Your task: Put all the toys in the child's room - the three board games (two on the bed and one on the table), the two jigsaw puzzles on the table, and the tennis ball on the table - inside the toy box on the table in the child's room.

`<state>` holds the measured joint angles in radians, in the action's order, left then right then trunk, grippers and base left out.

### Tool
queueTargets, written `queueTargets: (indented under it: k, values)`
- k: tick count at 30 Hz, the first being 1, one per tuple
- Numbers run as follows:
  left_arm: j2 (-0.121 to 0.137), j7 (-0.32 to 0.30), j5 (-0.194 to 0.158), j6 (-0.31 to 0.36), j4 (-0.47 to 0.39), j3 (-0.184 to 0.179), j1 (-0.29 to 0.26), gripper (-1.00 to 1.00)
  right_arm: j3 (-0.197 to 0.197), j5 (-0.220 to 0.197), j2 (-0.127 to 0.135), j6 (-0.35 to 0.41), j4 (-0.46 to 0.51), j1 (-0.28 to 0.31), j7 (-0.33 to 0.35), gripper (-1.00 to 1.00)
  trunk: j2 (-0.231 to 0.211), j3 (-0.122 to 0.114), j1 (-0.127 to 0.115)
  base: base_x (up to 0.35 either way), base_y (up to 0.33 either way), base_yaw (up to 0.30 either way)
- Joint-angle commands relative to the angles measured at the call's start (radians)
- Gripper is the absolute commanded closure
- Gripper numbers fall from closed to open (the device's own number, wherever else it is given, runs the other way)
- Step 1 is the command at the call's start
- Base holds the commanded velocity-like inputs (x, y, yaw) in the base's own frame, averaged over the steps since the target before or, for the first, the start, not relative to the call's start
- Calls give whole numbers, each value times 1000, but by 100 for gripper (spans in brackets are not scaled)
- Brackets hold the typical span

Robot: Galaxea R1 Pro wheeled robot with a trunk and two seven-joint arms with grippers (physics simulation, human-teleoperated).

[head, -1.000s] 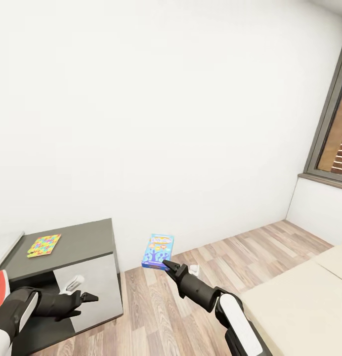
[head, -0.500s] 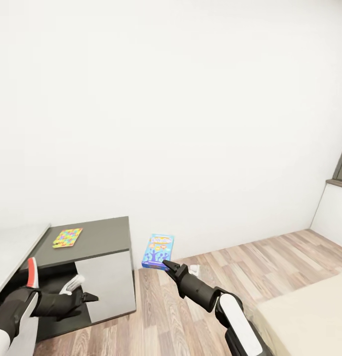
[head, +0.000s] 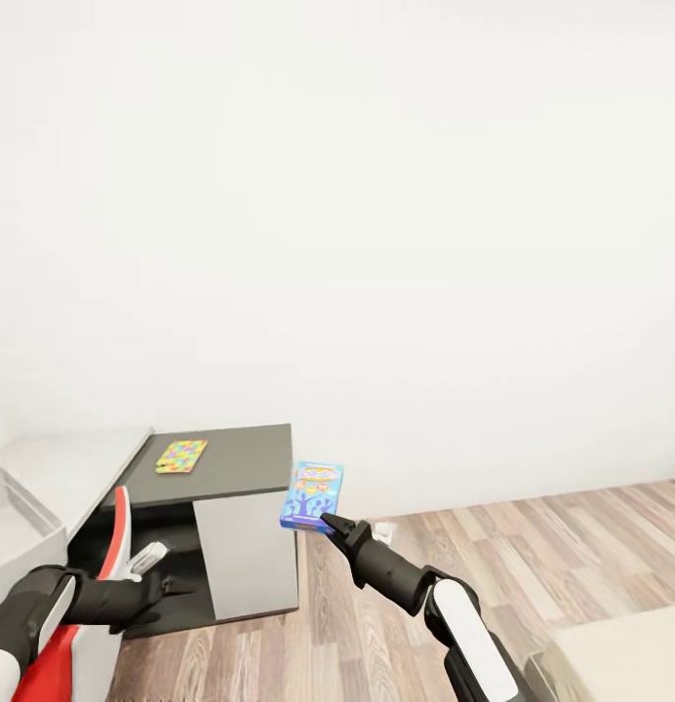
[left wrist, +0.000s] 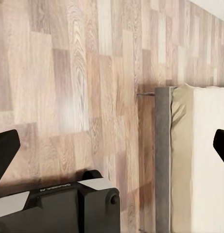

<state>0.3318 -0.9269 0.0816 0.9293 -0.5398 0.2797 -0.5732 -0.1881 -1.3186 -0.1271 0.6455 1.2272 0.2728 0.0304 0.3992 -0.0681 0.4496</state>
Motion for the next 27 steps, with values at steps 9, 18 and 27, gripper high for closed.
queueTargets:
  k: [9,18,27]
  values:
    - [-2,-7,8,6,0,6,-1,-100,1,-2,0,3,0,1,3,100,1,-5,0,0,0,272]
    - [-8,-7,9,6,0,6,-1,-100,1,-2,1,3,0,0,3,100,1,-5,0,0,0,66]
    - [-4,-32,2,4,-6,8,-1,-100,1,-2,0,3,0,0,3,100,1,-5,0,0,0,2]
